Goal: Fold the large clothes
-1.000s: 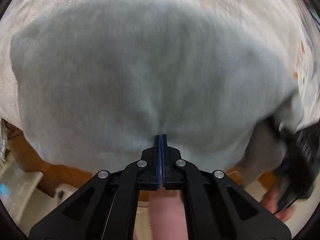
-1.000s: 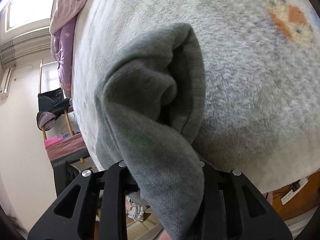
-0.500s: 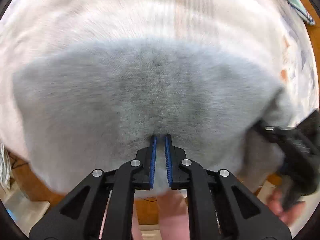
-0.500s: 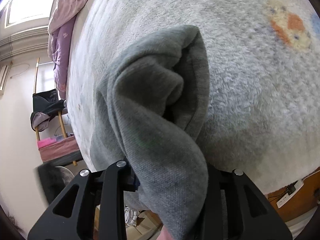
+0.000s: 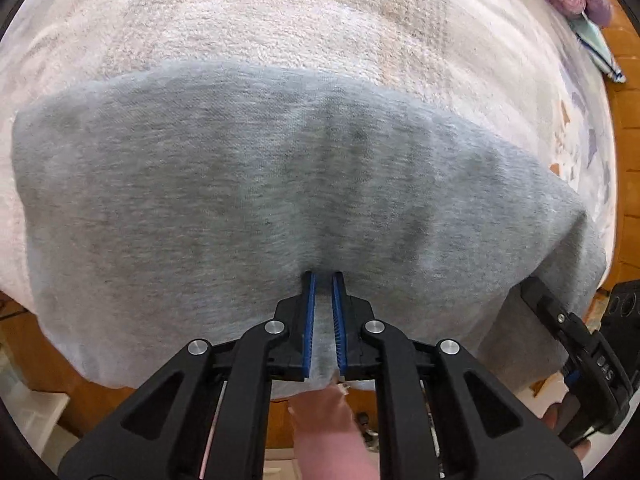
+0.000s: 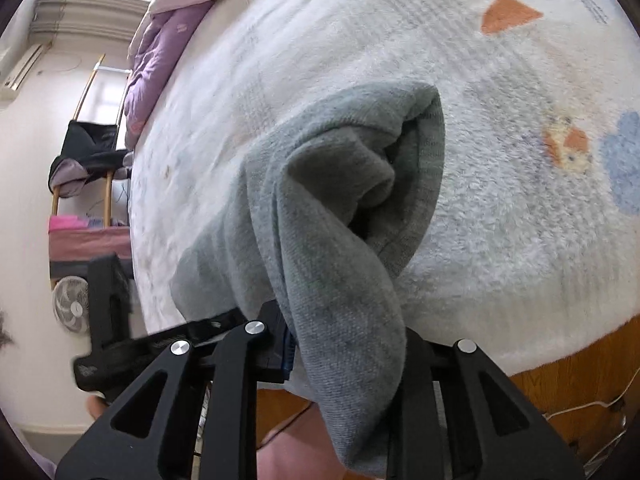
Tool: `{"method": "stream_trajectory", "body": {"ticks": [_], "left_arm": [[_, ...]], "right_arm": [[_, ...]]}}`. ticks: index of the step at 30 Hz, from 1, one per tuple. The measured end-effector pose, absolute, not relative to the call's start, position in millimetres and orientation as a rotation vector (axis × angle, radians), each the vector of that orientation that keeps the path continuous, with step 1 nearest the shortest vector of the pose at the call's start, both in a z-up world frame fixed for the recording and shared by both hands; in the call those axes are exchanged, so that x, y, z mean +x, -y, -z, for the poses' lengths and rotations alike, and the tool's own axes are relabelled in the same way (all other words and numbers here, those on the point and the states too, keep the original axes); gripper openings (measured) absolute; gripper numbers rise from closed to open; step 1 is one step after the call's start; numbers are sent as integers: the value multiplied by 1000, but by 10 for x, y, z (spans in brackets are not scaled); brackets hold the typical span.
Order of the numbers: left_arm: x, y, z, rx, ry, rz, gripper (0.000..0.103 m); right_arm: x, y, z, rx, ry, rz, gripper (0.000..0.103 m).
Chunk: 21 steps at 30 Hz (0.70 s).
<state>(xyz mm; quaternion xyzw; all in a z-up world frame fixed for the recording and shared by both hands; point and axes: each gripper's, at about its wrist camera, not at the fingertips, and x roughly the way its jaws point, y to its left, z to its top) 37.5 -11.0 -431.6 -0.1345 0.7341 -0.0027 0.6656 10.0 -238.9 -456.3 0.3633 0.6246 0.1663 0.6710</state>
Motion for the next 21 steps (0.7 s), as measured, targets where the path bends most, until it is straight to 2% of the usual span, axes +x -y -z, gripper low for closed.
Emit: {"method": "stream_trajectory", "body": {"ticks": [4, 12, 15, 21], "left_arm": [[505, 162, 4433, -266, -1623, 24, 12], [186, 267, 4372, -278, -1508, -39, 11], [67, 274, 4345, -281, -1452, -32, 11], [-118, -10, 4330, -392, -1445, 39, 11]], "right_arm": [[148, 2466, 4720, 877, -1432, -368, 21], [249, 2185, 4149, 725, -1415, -436, 17], [242, 2038, 3929, 750, -1386, -489, 16], [261, 1653, 3656, 673, -1391, -509, 16]]}}
